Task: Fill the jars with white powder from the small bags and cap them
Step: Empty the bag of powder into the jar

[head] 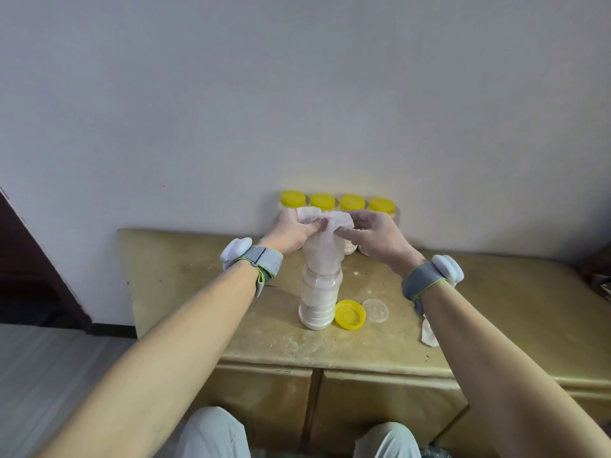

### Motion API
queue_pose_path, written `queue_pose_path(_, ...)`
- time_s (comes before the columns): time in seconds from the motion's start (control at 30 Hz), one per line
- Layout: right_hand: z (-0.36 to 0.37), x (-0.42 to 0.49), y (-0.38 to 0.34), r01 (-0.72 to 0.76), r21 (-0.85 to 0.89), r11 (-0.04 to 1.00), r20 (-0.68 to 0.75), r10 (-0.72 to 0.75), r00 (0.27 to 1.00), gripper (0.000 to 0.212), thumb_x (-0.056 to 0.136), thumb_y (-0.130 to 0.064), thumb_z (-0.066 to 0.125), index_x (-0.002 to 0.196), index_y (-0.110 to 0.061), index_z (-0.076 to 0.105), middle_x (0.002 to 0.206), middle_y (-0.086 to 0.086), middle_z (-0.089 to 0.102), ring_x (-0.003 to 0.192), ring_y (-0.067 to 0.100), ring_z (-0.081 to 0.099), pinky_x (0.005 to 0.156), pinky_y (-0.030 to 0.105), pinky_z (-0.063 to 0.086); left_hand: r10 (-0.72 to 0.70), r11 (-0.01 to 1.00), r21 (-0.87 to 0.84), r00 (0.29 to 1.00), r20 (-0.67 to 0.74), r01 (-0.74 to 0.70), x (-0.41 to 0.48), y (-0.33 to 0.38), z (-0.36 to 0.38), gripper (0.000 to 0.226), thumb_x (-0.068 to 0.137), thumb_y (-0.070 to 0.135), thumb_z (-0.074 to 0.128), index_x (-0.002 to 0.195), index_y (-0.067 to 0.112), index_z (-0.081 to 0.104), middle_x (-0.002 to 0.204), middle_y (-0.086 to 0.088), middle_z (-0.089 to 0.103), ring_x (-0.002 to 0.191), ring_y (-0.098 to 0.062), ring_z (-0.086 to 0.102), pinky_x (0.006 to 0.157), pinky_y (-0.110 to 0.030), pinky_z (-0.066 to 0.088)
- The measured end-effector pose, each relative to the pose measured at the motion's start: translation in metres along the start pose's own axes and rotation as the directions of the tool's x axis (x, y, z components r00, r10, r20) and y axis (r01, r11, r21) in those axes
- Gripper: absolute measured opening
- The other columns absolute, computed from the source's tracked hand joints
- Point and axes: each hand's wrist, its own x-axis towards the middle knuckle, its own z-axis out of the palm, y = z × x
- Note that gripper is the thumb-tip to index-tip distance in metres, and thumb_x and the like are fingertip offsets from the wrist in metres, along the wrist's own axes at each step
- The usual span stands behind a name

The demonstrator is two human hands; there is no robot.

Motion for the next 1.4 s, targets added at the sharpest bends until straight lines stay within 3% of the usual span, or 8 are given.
queue_pose_path(0.1,0.002,0.002,0.002,-0.001,-0.178,0.984,-0.104,-0.018,0.994,0.004,0.088,-0.022,0.074,0.089,-0.019,0.072,0.079,-0.007,0.07,0.066,-0.001,0.058,0.06,0.008,0.042,0.057,0.998,-0.01,0.998,0.031,-0.057,-0.007,0.004,0.0,0.013,0.091,0.034,0.074,0.099,0.024,0.074,0.097,0.006,0.074,0.09,-0.008,0.064,0.068,-0.018,0.049)
queue_pose_path(0.23,0.001,0.004,0.004,-0.02,-0.195,0.981,-0.244,-0.029,0.969,0.026,0.086,-0.03,0.076,0.075,-0.014,0.059,0.063,-0.007,0.052,0.056,0.007,0.044,0.052,0.012,0.036,0.027,0.999,-0.034,0.976,-0.215,-0.035,0.0,-0.003,-0.004,0.015,0.082,0.038,0.081,0.084,0.025,0.073,0.081,0.007,0.071,0.078,-0.013,0.064,0.084,-0.029,0.052)
queue_pose_path(0.4,0.008,0.01,0.001,-0.002,-0.195,0.981,-0.103,-0.018,0.995,0.024,0.081,-0.025,0.08,0.077,-0.021,0.057,0.085,-0.004,0.062,0.069,0.013,0.056,0.066,0.028,0.046,0.001,0.994,-0.112,1.0,-0.021,-0.004,-0.011,0.012,0.001,0.018,0.099,0.014,0.062,0.113,0.01,0.073,0.092,0.002,0.068,0.084,-0.009,0.061,0.066,-0.012,0.046)
queue_pose_path(0.53,0.01,0.009,-0.007,-0.123,0.101,0.987,-0.051,0.129,0.99,0.038,0.084,-0.011,0.079,0.109,-0.013,0.05,0.089,0.005,0.064,0.06,0.012,0.057,0.052,0.022,0.046,-0.066,0.967,-0.24,0.992,0.108,0.091,-0.012,0.012,0.003,0.023,0.095,0.003,0.058,0.092,0.022,0.071,0.091,0.001,0.068,0.091,-0.017,0.058,0.075,-0.028,0.045)
queue_pose_path(0.73,0.002,0.013,-0.007,-0.029,-0.223,0.974,-0.184,-0.013,0.983,0.011,0.086,-0.02,0.075,0.094,-0.02,0.068,0.073,-0.008,0.057,0.063,0.016,0.057,0.069,0.029,0.048,-0.109,0.976,-0.178,0.99,0.091,0.124,-0.021,0.004,-0.002,0.044,0.079,-0.01,0.06,0.116,0.013,0.057,0.107,-0.004,0.066,0.088,-0.016,0.057,0.07,-0.021,0.048)
queue_pose_path(0.93,-0.002,0.01,-0.02,0.009,-0.374,0.927,-0.176,-0.081,0.981,0.013,0.086,-0.019,0.068,0.096,-0.022,0.076,0.08,-0.009,0.068,0.081,0.014,0.061,0.075,0.023,0.047,-0.137,0.973,0.218,0.947,0.292,0.073,-0.02,-0.01,0.03,0.082,0.049,0.045,0.081,0.125,0.021,0.059,0.119,0.001,0.067,0.113,-0.021,0.06,0.102,-0.04,0.048)
queue_pose_path(1.2,-0.013,0.006,-0.024,0.058,-0.431,0.901,-0.201,-0.158,0.967,0.004,0.083,-0.024,0.074,0.086,-0.023,0.076,0.073,-0.013,0.066,0.071,0.006,0.059,0.067,0.019,0.046,-0.048,0.971,0.238,0.997,0.058,0.033,-0.025,-0.027,0.06,0.026,0.081,0.038,0.078,0.089,0.015,0.07,0.084,0.0,0.068,0.083,-0.02,0.063,0.06,-0.023,0.042)
queue_pose_path(1.4,-0.015,0.005,-0.029,0.092,-0.443,0.892,-0.136,-0.168,0.976,0.018,0.085,-0.011,0.065,0.091,-0.023,0.077,0.08,-0.009,0.068,0.075,0.008,0.06,0.067,0.012,0.044,-0.024,0.971,0.237,1.0,0.0,0.023,-0.026,-0.032,0.06,0.032,0.079,0.04,0.077,0.095,0.013,0.07,0.104,-0.002,0.064,0.092,-0.022,0.062,0.073,-0.03,0.042)
